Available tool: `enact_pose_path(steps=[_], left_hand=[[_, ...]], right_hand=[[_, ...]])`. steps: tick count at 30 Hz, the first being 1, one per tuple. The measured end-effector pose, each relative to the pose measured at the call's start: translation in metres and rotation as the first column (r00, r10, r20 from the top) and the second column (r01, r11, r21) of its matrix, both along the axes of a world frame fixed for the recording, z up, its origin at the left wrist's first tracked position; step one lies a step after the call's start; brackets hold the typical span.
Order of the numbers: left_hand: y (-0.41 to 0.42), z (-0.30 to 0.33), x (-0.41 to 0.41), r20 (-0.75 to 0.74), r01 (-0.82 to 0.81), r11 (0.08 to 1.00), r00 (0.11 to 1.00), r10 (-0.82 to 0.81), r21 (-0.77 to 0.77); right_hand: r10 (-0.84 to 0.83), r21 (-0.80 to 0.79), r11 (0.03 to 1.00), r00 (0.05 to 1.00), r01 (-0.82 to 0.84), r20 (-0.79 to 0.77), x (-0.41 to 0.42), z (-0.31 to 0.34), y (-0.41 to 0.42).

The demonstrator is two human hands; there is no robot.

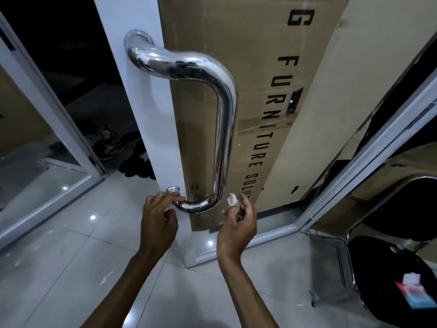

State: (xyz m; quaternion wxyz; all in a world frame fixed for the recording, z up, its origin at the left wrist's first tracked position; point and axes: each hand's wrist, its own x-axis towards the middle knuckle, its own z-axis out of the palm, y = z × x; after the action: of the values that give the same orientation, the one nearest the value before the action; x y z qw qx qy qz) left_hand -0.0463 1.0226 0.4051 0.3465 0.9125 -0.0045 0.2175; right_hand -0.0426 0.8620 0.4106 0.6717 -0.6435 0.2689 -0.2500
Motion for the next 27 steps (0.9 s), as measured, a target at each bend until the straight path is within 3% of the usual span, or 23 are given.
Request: enact_pose_path(steps=[4, 8, 13, 17, 24, 27], left_hand=[[0.005, 0.005, -0.004, 0.025, 0.005, 0.999, 1.000, -0.004, -0.051], [0.008, 0.007, -0.002, 0.022, 0.006, 1.000, 1.000, -0.006, -0.003], [0.007, 0.007, 0.000, 0.025, -0.012, 1.000, 1.000, 0.012, 0.015], [0.004, 0.008, -0.001, 0.045, -0.070, 0.997, 0.997, 0.068, 0.045], [0.004, 0.007, -0.002, 0.021, -0.057, 0.998, 0.998, 0.057, 0.015], [0.003, 0.007, -0.001, 0.007, -0.066, 0.998, 0.998, 0.066, -0.007]], right_hand=[[0.071, -0.015, 0.997, 0.992, -0.073, -0.107, -0.008, -0.005, 0.031], [0.191, 0.294, 0.951, 0.936, -0.100, -0.297, -0.009, -0.010, 0.052], [0.193, 0.663, 0.746, 0.930, 0.067, -0.312, -0.002, -0.005, 0.058], [0.335, 0.861, 0.508, 0.913, 0.033, -0.233, 0.001, -0.001, 0.074], [0.488, 0.976, 0.199, 0.873, -0.082, -0.026, 0.010, -0.027, 0.078], [0.521, 0.986, 0.117, 0.852, -0.122, 0.044, 0.013, -0.029, 0.080]])
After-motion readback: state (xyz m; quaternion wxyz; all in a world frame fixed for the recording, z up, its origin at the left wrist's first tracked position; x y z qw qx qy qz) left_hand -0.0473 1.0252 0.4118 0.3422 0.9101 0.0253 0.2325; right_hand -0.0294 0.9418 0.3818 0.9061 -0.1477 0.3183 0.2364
